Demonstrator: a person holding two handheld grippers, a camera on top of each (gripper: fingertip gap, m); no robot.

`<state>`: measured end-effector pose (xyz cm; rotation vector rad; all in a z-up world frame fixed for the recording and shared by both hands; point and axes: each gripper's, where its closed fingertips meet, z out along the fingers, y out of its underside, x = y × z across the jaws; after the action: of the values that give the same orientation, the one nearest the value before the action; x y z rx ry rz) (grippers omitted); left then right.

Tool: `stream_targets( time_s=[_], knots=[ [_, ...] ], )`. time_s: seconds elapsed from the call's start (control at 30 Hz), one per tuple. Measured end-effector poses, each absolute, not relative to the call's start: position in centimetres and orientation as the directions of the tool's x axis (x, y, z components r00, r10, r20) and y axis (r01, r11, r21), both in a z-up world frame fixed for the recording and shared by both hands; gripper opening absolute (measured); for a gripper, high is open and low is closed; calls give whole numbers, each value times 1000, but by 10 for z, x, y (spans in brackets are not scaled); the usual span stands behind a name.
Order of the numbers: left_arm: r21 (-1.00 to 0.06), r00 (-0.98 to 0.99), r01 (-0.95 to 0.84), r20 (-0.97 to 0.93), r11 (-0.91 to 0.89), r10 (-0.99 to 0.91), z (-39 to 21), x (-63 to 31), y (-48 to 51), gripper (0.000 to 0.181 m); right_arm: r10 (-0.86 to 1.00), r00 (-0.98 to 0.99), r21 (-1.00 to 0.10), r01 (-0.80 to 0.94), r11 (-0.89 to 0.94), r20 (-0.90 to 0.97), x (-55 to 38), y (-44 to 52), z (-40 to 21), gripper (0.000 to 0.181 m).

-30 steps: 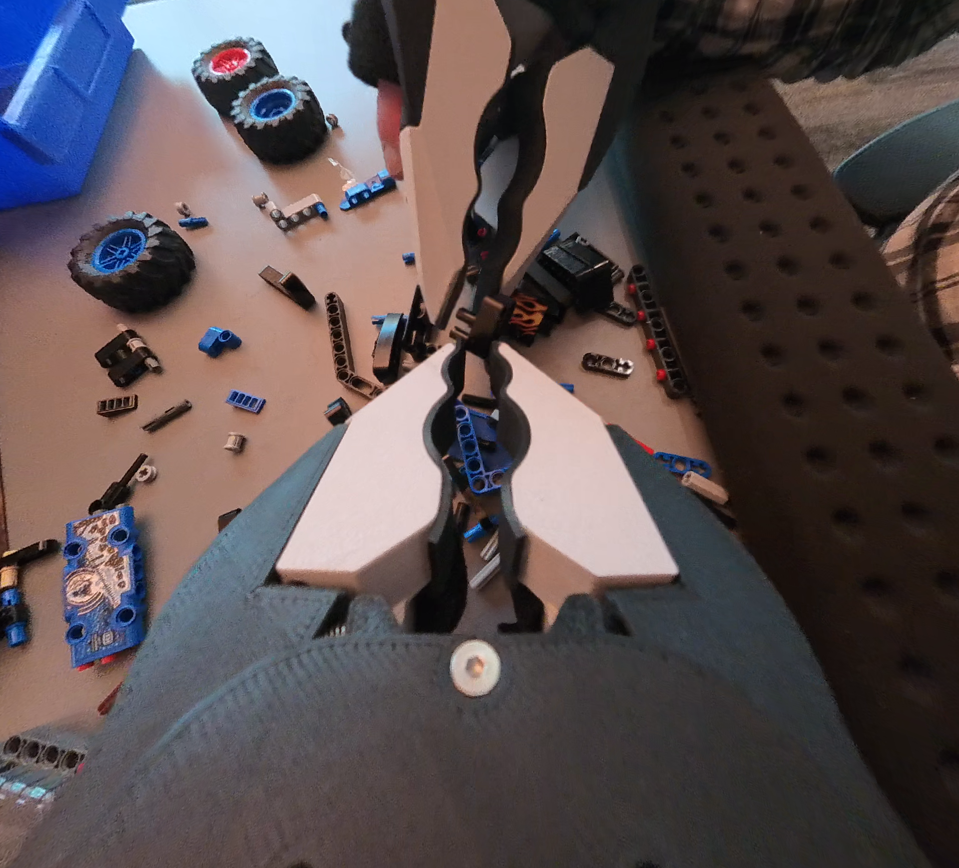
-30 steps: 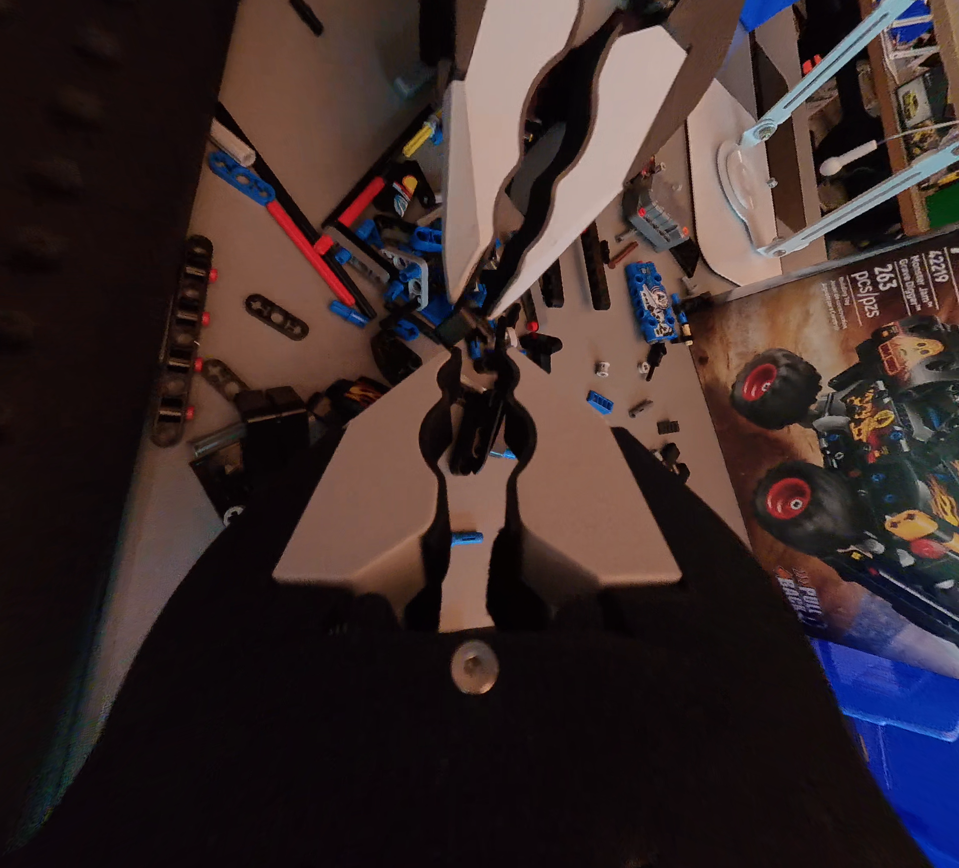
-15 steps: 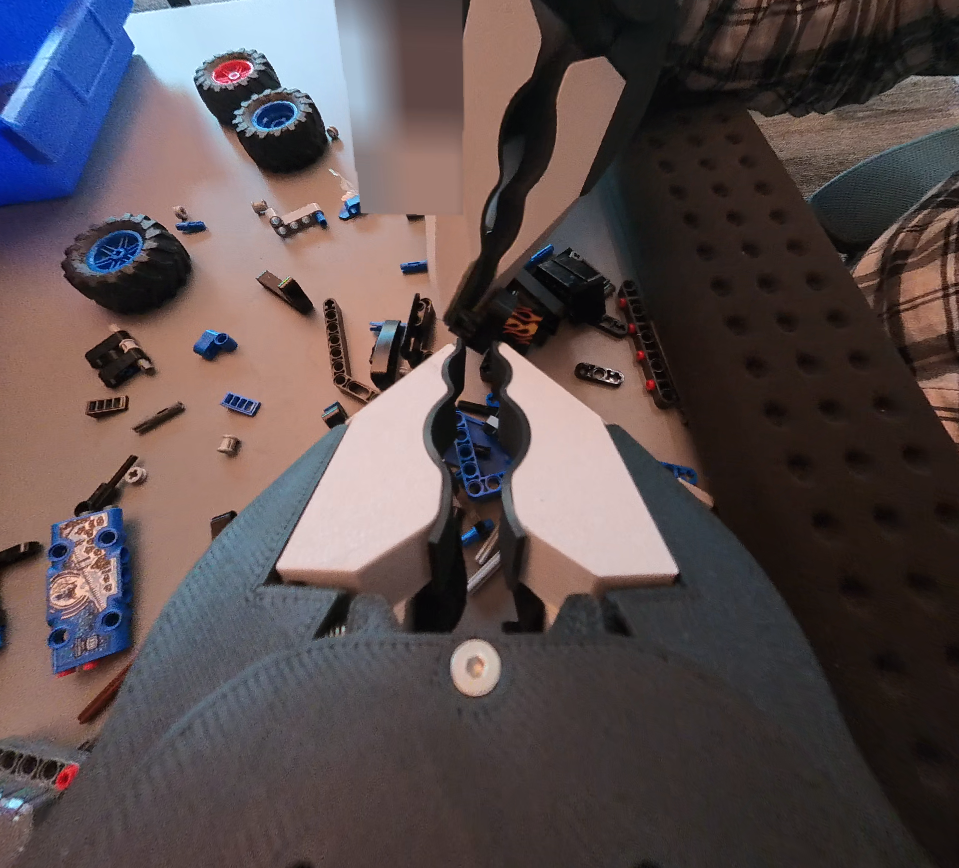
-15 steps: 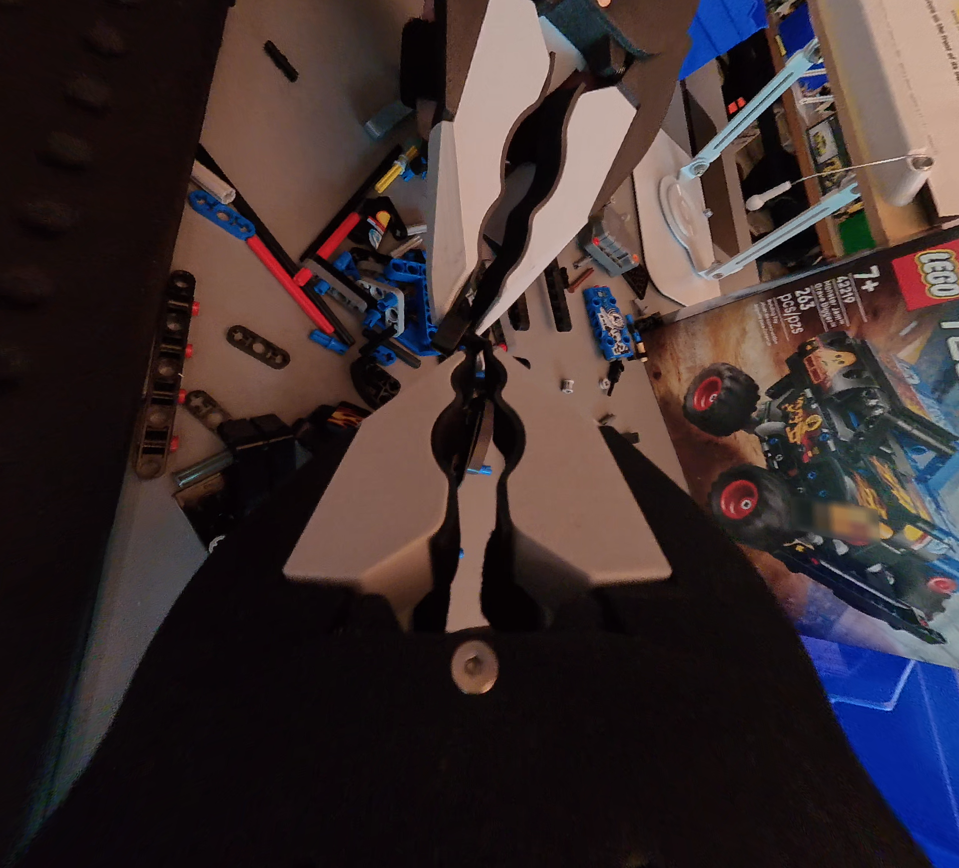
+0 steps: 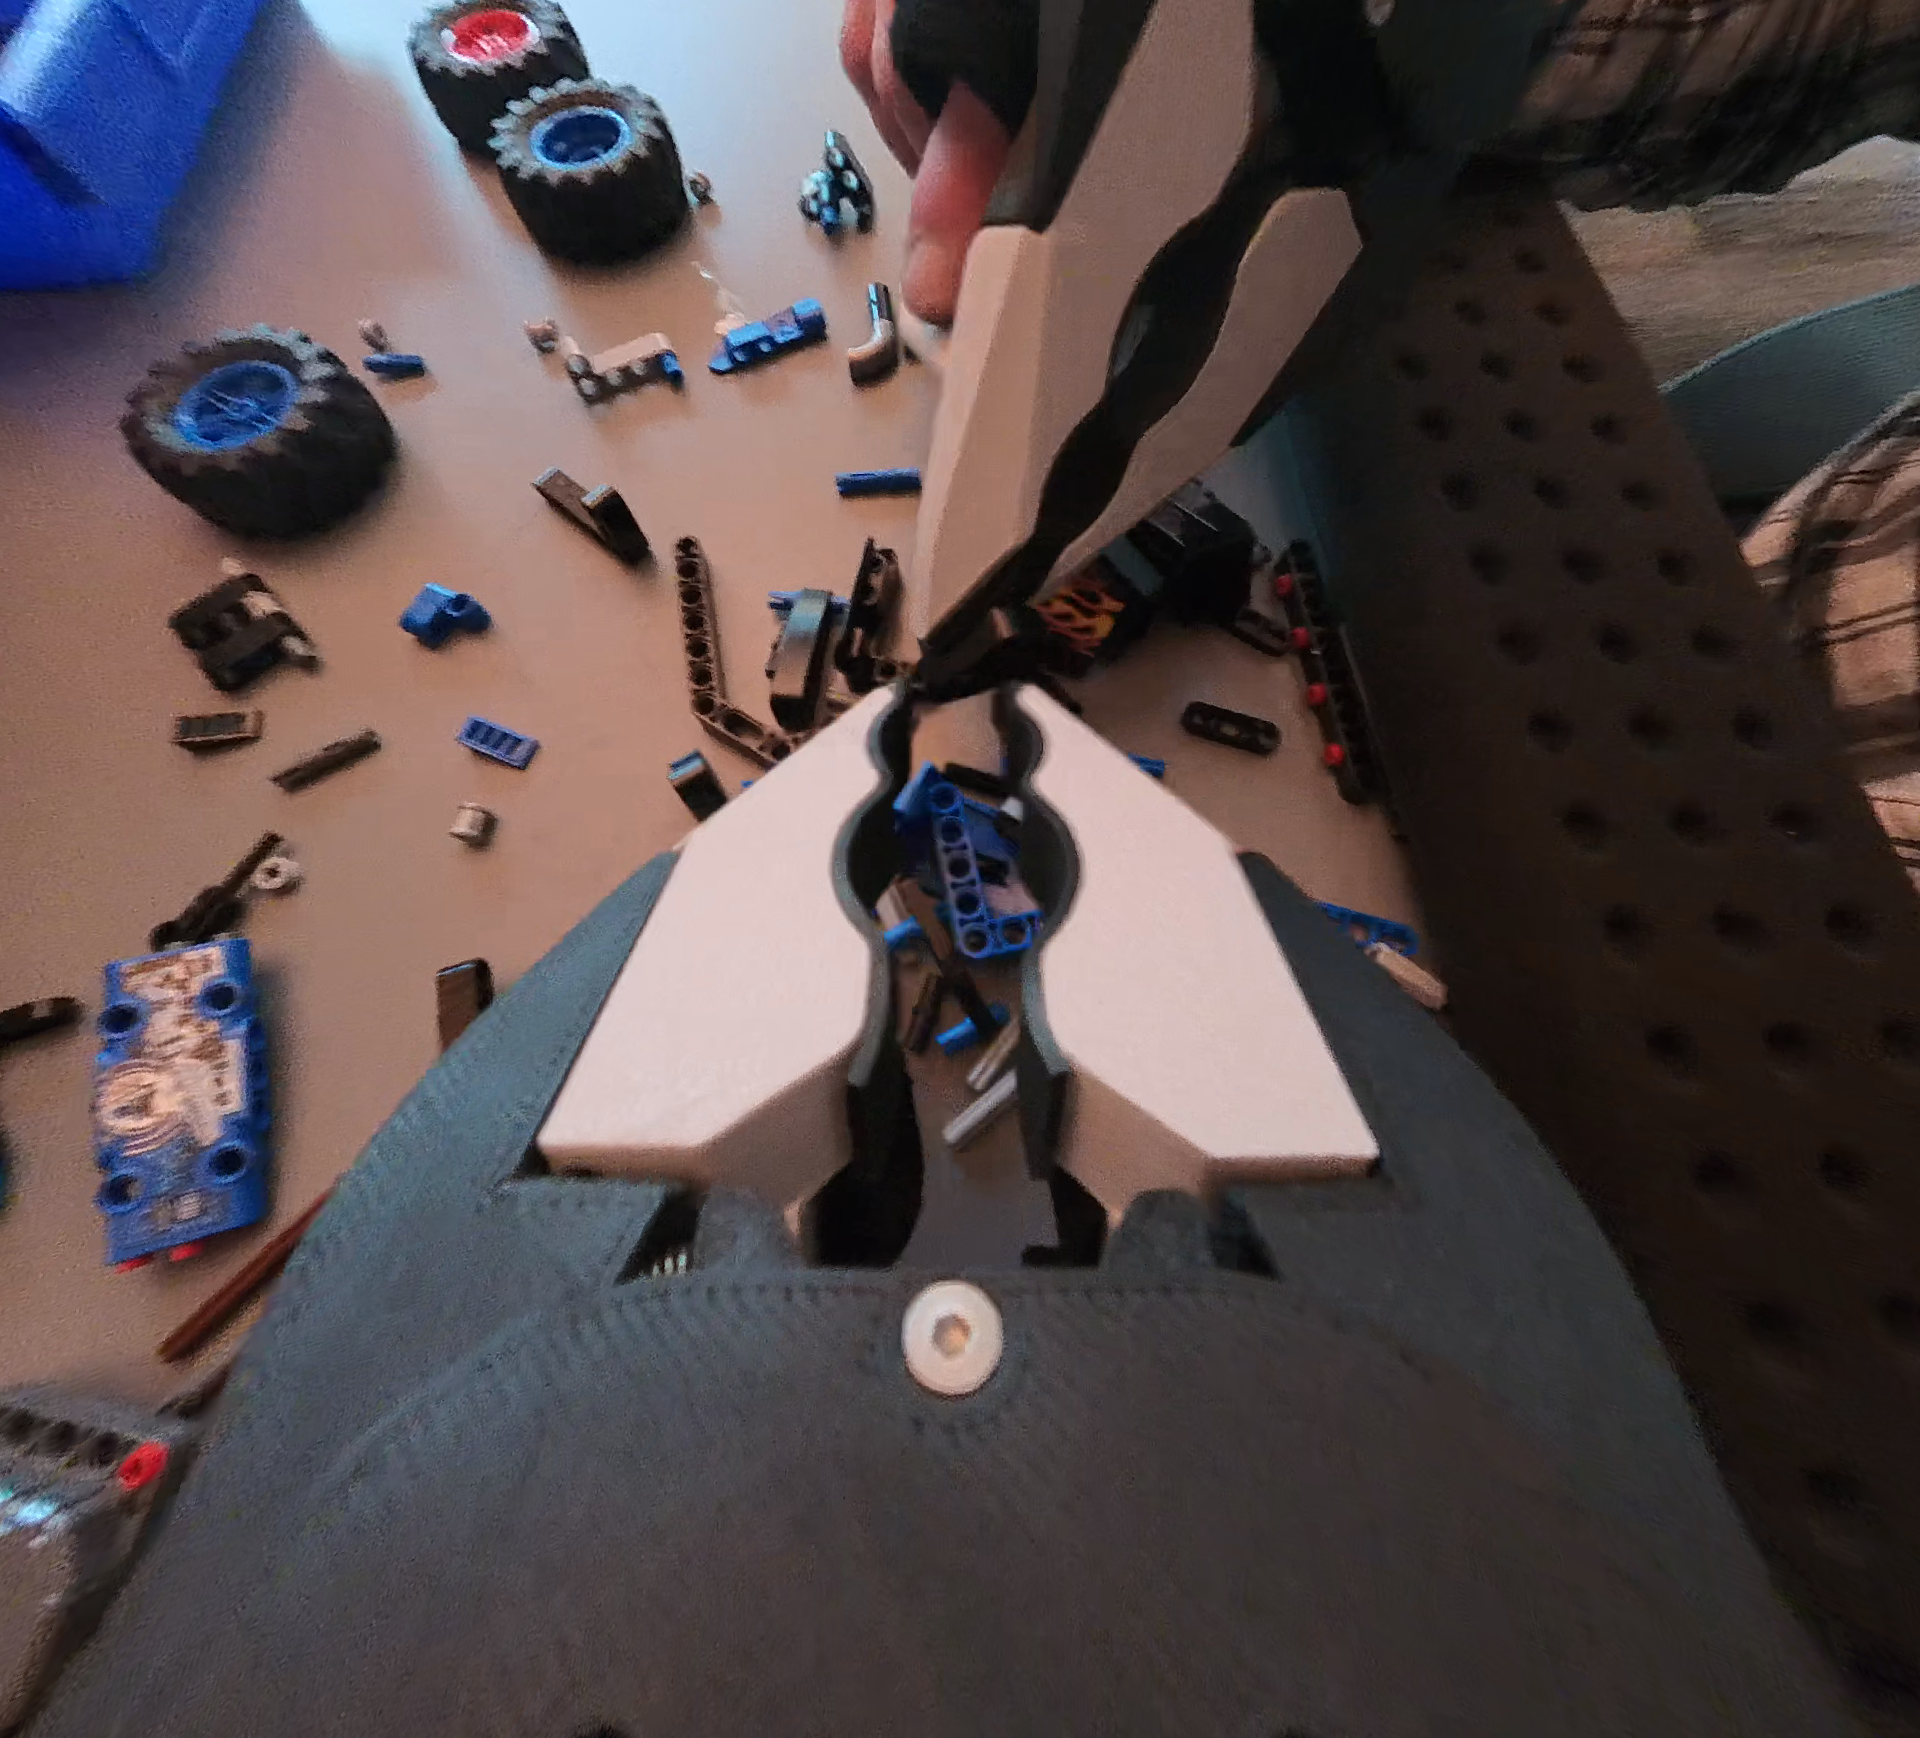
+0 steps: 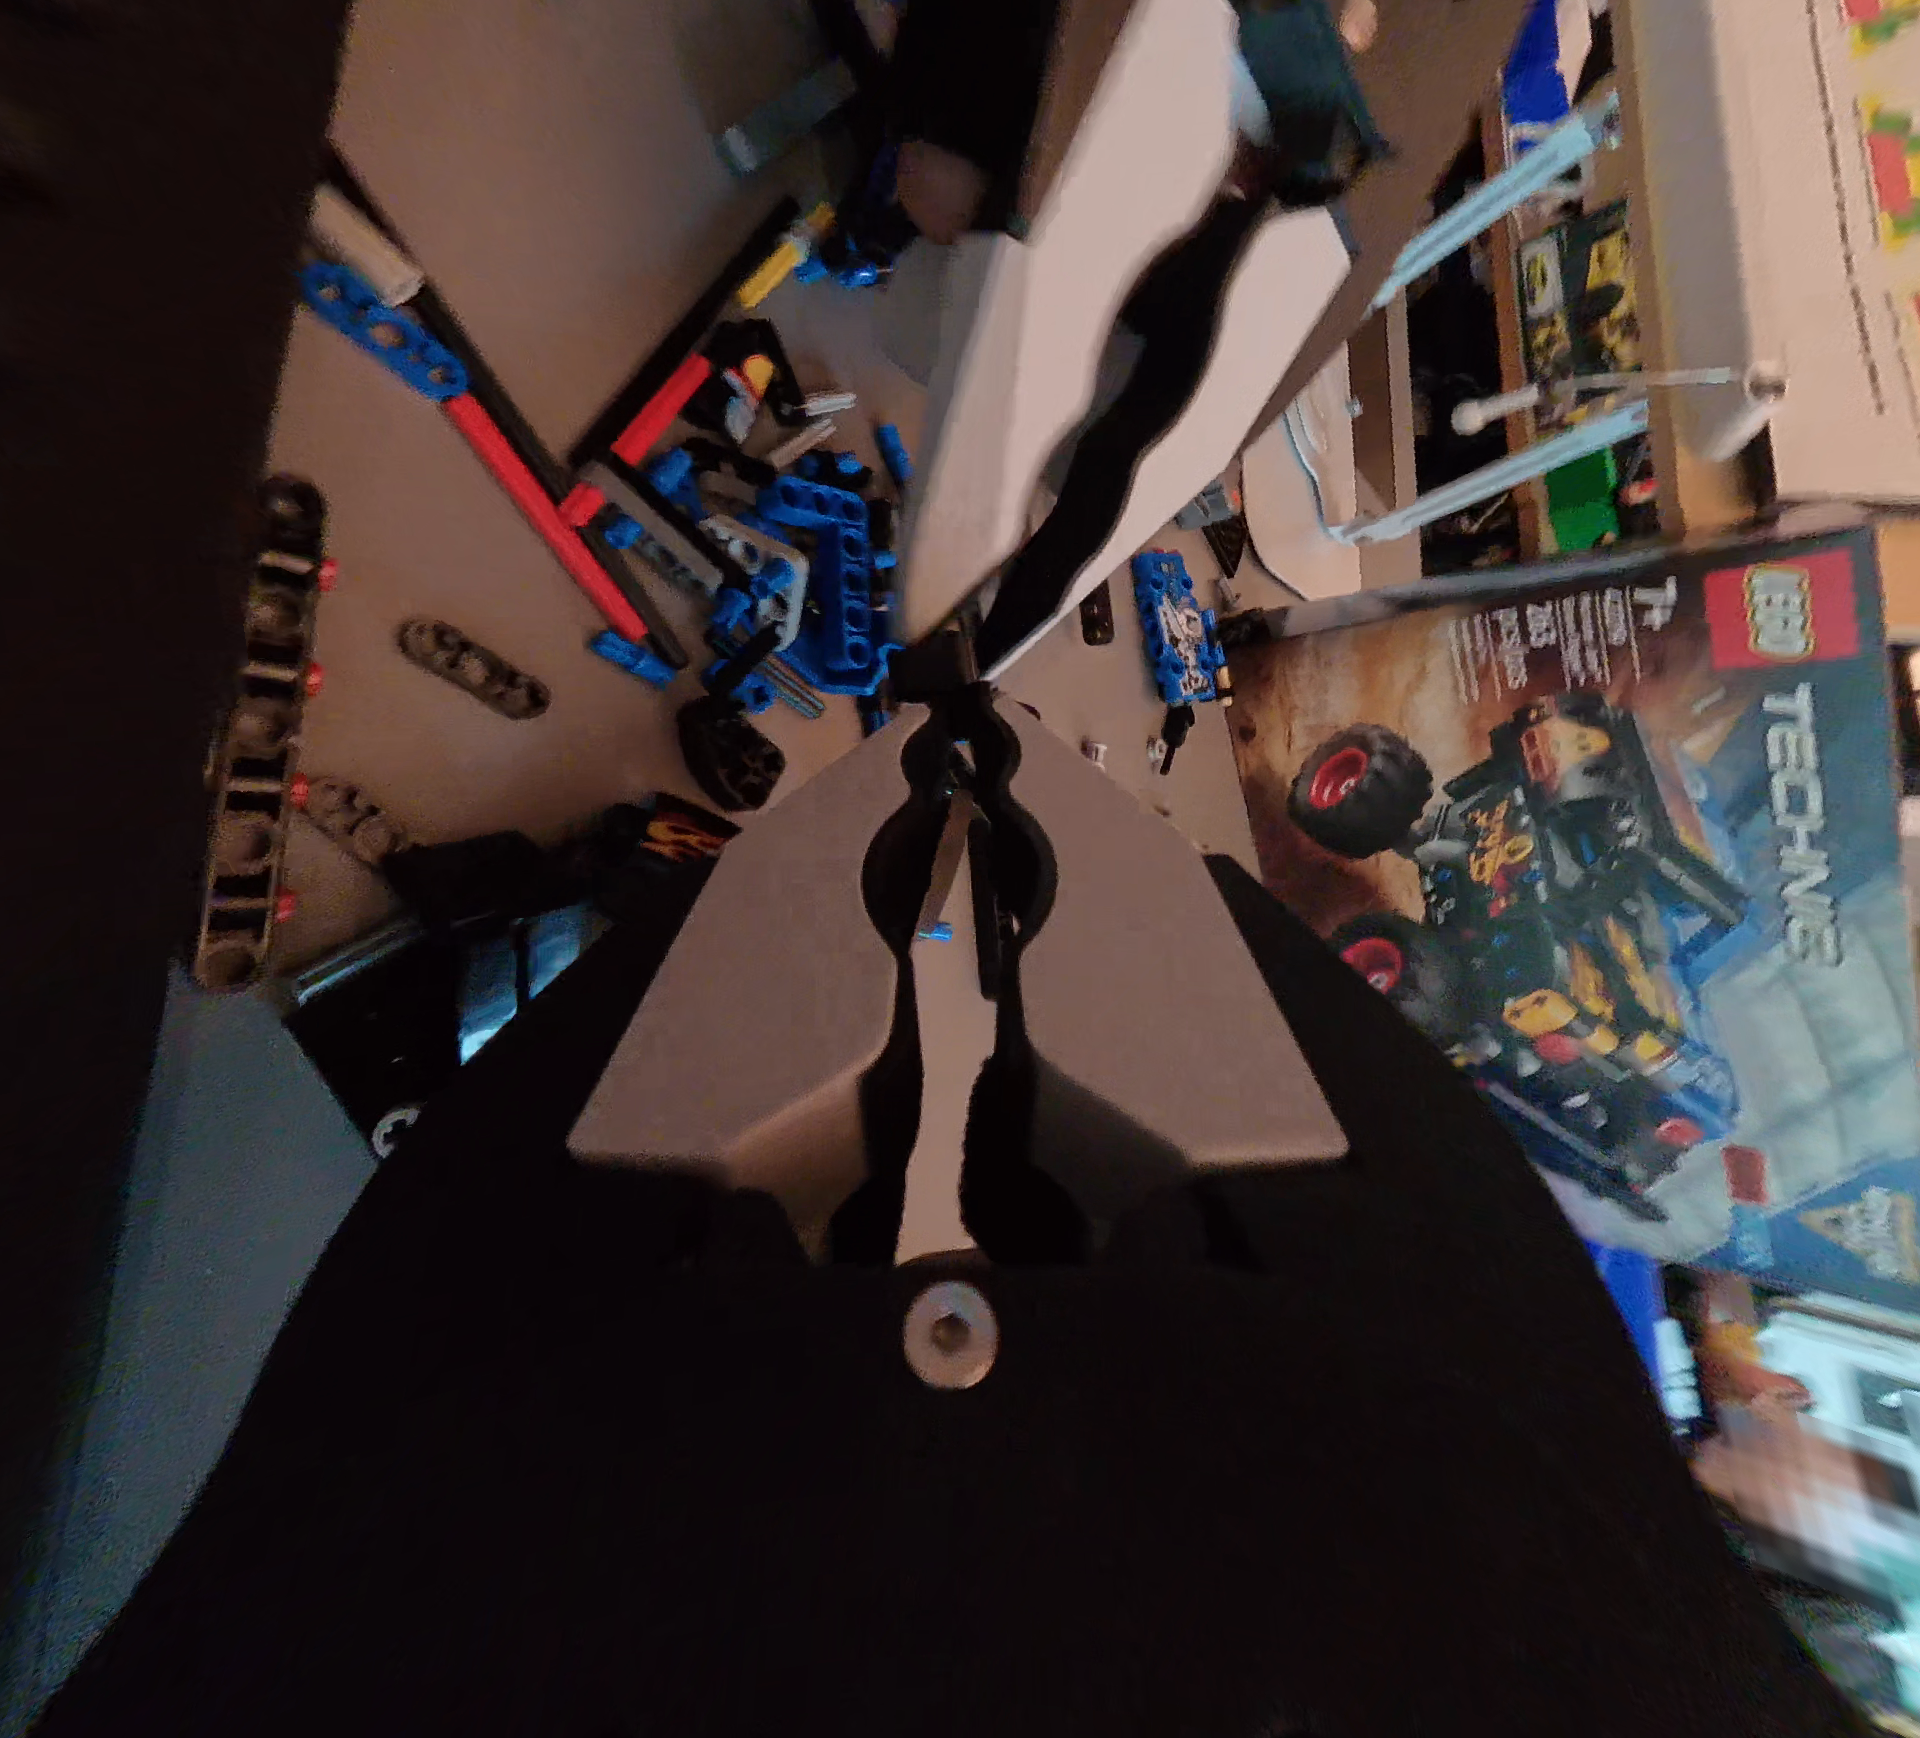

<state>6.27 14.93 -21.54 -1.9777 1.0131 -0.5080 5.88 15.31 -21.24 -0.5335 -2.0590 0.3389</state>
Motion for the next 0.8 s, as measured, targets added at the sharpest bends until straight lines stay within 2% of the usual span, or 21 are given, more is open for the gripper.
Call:
stream_targets(
  time_s=[0.1,0.2,0.33,0.47,0.57,0.7,0.8],
  knots=[
    [-811,585,-542,-175,-221,-792,-206,66,152,31,615,-425,-552,277,787,664,57,161,-207,1],
    [-746,552,-659,-394,-96,-735,-202,67,160,23,713,-410,-658,293,693,568,56,162,-201,1],
    [-690,516,-724,-531,-11,-672,-195,67,165,14,786,-403,-735,314,601,470,56,165,-198,1],
    [-647,494,-762,-582,0,-647,-194,68,166,12,793,-395,-741,317,592,464,57,167,-197,0],
    [-685,525,-728,-543,-16,-655,-191,68,164,12,784,-393,-736,307,604,479,58,166,-195,1],
    [-735,554,-678,-495,-17,-669,-177,70,157,12,816,-401,-808,249,535,416,60,160,-181,3],
    [-745,558,-666,-482,-19,-676,-176,70,154,13,816,-414,-818,238,524,402,61,157,-179,2]
  ],
)
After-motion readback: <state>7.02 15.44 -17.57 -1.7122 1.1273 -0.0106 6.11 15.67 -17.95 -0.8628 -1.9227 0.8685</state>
